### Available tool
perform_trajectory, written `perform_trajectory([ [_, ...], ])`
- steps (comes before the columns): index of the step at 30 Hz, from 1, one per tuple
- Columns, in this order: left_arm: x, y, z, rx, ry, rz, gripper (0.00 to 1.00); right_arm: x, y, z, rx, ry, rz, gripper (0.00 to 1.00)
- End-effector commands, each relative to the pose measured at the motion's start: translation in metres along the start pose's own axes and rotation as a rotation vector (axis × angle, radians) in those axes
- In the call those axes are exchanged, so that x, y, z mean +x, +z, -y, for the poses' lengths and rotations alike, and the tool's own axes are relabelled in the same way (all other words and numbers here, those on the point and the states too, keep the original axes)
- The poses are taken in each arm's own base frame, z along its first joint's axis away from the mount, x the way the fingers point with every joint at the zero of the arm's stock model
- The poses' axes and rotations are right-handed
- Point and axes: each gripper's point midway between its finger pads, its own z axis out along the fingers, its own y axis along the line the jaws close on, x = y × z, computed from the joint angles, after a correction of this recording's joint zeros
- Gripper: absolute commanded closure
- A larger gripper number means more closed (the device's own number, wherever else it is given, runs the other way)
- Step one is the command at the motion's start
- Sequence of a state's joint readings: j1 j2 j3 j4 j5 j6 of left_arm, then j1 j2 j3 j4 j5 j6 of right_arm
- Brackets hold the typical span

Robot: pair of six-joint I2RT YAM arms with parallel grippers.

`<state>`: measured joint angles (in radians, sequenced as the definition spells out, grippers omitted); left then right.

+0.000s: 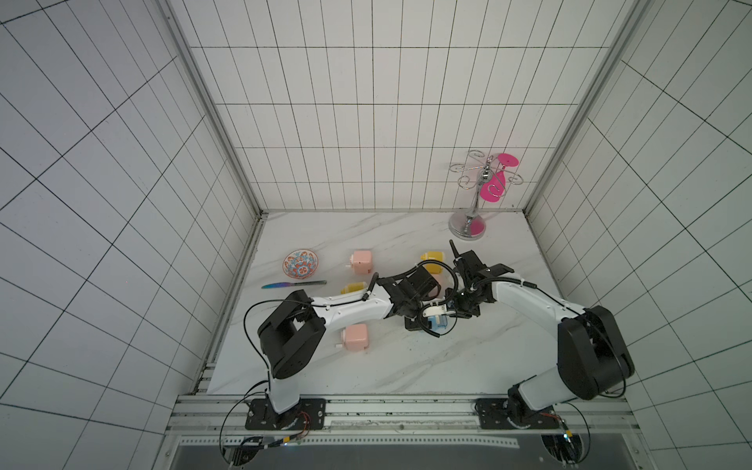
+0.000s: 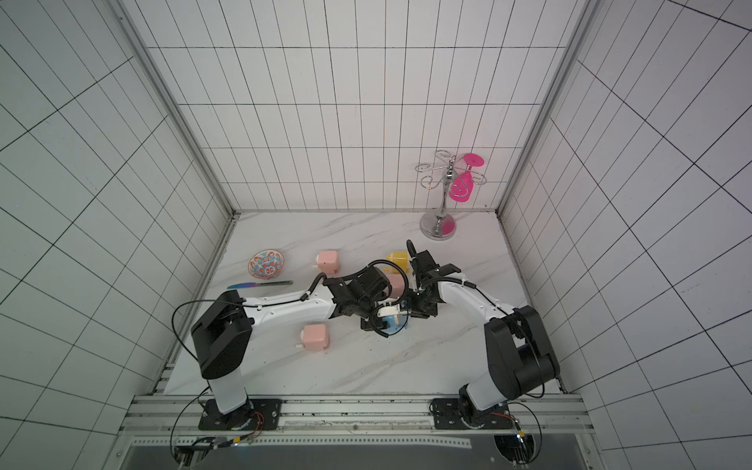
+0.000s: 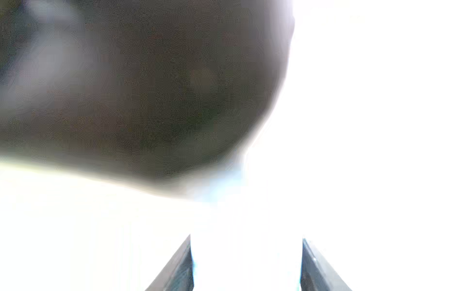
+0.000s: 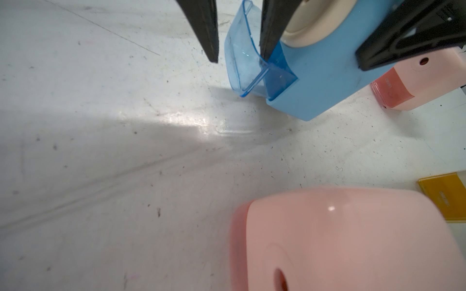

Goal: Put the tray back into the pencil sharpener
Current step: Close the container of the pencil sharpener.

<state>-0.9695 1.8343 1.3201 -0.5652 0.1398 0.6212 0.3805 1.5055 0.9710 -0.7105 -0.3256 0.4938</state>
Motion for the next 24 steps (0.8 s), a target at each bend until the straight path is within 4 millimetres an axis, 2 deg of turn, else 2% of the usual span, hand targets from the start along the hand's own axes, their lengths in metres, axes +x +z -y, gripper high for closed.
perform_trajectory([
  [1,0.021,0.011,0.012,0.053,0.01,-0.09,0.46,0.0,-0.013,0.002,-0.028,0.033,0.029,0.7],
  [8,0.025,0.014,0.012,0.06,0.016,-0.124,0.46,-0.005,-0.02,0.003,-0.074,0.068,0.052,0.69],
  [18,0.035,0.024,0.017,0.08,0.016,-0.207,0.45,0.009,0.002,0.004,-0.102,0.077,-0.036,0.69],
  [24,0.04,0.031,0.018,0.084,0.005,-0.249,0.45,0.016,0.011,-0.007,-0.156,0.075,-0.07,0.69],
])
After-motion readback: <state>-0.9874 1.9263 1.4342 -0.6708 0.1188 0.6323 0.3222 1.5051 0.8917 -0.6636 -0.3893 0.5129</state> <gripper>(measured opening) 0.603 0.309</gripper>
